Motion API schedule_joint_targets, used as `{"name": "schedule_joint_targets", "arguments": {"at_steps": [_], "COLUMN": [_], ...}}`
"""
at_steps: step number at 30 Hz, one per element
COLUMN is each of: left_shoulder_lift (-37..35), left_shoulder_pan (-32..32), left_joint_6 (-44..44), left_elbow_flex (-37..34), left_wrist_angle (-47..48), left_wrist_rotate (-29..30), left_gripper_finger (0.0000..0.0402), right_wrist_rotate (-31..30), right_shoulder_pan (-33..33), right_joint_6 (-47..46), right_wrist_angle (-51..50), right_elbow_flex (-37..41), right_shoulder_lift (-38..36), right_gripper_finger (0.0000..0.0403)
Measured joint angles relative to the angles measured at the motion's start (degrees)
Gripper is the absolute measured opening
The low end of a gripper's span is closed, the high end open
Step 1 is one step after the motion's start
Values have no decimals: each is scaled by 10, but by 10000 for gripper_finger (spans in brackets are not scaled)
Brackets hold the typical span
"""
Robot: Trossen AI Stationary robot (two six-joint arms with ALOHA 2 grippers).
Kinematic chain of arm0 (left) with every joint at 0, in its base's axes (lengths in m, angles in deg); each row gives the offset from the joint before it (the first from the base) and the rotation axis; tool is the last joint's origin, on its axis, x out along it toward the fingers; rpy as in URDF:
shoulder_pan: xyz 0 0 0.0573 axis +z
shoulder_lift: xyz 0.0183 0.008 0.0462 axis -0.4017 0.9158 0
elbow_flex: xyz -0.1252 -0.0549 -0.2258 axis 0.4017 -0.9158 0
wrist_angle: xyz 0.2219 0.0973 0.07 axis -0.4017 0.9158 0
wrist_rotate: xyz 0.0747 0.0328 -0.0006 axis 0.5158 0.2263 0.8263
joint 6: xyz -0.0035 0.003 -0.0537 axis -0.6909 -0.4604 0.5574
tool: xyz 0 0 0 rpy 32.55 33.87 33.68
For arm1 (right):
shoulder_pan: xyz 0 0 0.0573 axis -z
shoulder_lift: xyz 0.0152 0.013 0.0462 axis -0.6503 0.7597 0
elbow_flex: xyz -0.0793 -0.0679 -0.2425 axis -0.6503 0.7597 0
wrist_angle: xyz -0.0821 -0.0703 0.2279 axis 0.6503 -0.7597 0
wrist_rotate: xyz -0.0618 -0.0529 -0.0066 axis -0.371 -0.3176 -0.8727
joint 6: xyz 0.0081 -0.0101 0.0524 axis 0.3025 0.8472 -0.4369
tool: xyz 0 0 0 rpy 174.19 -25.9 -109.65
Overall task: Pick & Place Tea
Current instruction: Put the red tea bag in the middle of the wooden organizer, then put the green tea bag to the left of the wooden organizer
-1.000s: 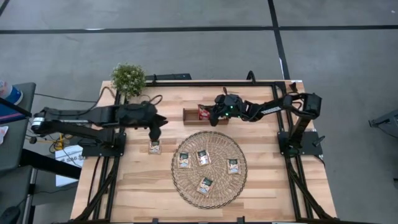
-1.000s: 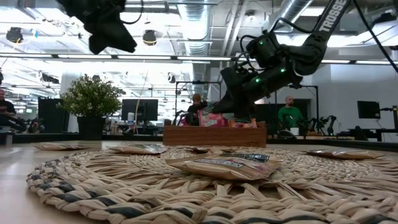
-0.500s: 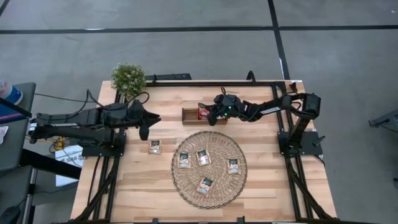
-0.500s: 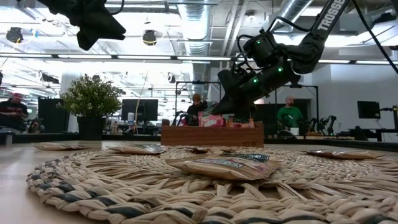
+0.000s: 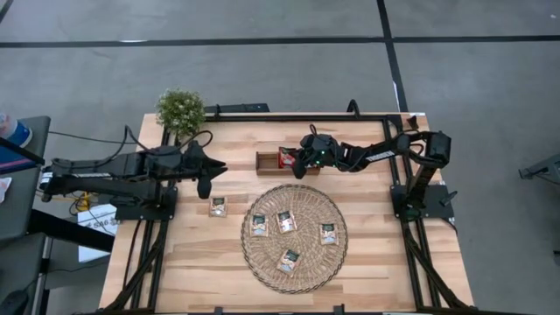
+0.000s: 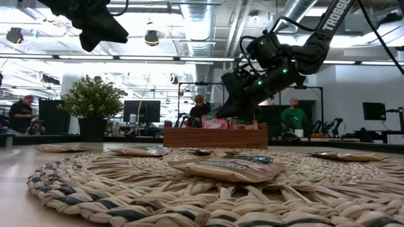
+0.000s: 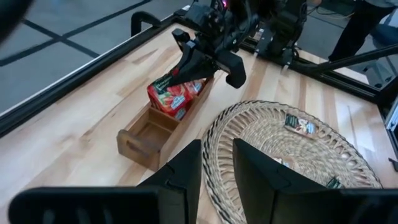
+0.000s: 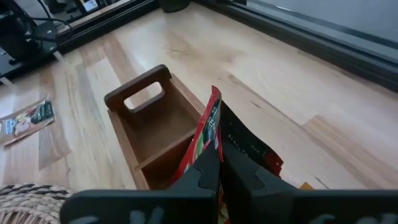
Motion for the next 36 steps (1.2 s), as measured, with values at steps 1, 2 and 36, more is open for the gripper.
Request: {"name": "schedule_joint_targets", "arguments": {"at_steps": [1, 2, 36], "left_shoulder_lift": [0, 0, 0], "left_shoulder_pan": [0, 0, 0], "left_joint_6": [0, 0, 6], "left_elbow_flex": [0, 0, 0], "left_wrist_angle": [-2, -1, 0], "left_wrist_rotate": [0, 0, -30], "left_gripper_finger": [83, 83, 83], "right_wrist_rotate": [0, 0, 18], "right_shoulder_pan": [0, 0, -6], "right_joint_6": [0, 0, -5], "right_wrist_angle": [0, 0, -96], "right_elbow_flex": [0, 0, 0], "right_shoulder_lift": [0, 0, -87], "right_gripper_finger": [0, 0, 126]}}
